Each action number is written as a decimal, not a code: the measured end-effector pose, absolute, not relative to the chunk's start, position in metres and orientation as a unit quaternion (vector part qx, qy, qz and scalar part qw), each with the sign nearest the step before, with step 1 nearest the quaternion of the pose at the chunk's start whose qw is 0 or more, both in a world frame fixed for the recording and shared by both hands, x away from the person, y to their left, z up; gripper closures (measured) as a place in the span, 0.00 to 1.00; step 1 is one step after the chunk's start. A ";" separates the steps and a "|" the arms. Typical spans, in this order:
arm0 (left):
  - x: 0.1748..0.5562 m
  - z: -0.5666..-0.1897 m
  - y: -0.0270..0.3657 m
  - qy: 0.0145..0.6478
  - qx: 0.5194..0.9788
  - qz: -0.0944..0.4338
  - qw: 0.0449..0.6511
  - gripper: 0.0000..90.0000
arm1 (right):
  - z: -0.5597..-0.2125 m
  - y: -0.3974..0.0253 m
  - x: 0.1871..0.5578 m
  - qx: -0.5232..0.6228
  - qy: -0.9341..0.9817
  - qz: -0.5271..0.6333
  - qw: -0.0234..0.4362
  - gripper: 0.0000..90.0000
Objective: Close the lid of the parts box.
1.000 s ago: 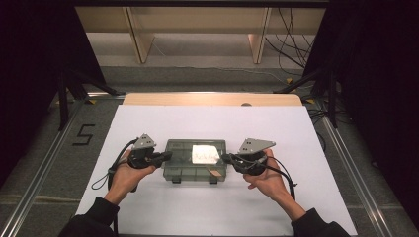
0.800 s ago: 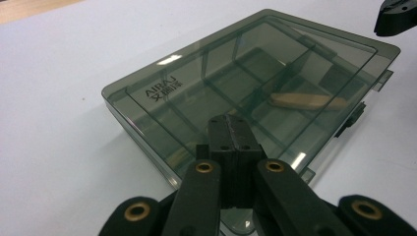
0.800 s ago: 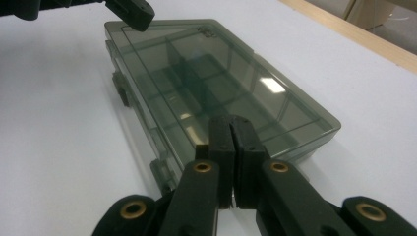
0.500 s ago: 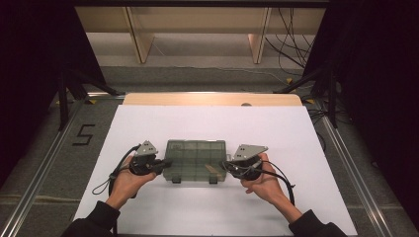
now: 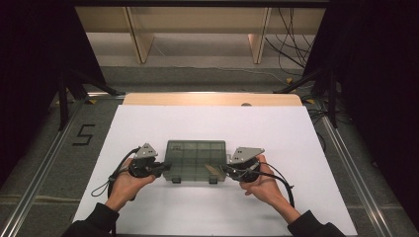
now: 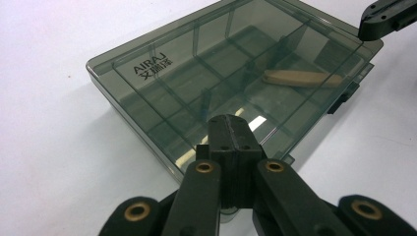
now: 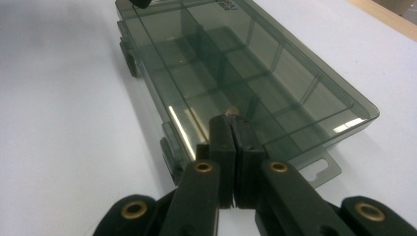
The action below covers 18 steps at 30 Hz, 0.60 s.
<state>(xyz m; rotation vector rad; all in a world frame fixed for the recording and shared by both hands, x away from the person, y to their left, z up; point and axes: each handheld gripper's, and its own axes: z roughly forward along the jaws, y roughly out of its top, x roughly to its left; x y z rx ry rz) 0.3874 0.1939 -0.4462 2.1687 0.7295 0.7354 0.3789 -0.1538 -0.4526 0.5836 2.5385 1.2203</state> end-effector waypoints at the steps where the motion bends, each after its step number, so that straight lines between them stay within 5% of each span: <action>1: 0.387 -0.447 0.194 0.283 0.841 0.282 0.364 1.00 | -0.454 -0.154 0.379 0.200 0.875 0.420 0.133 0.99; 2: 0.388 -0.449 0.191 0.254 0.859 0.222 0.385 1.00 | -0.455 -0.154 0.379 0.201 0.875 0.419 0.133 0.99; 3: 0.371 -0.457 0.180 0.363 0.823 0.120 0.420 1.00 | -0.455 -0.154 0.379 0.202 0.876 0.418 0.132 0.99; 18: 0.370 -0.458 0.181 0.356 0.830 0.119 0.413 1.00 | -0.457 -0.154 0.379 0.205 0.876 0.419 0.127 0.99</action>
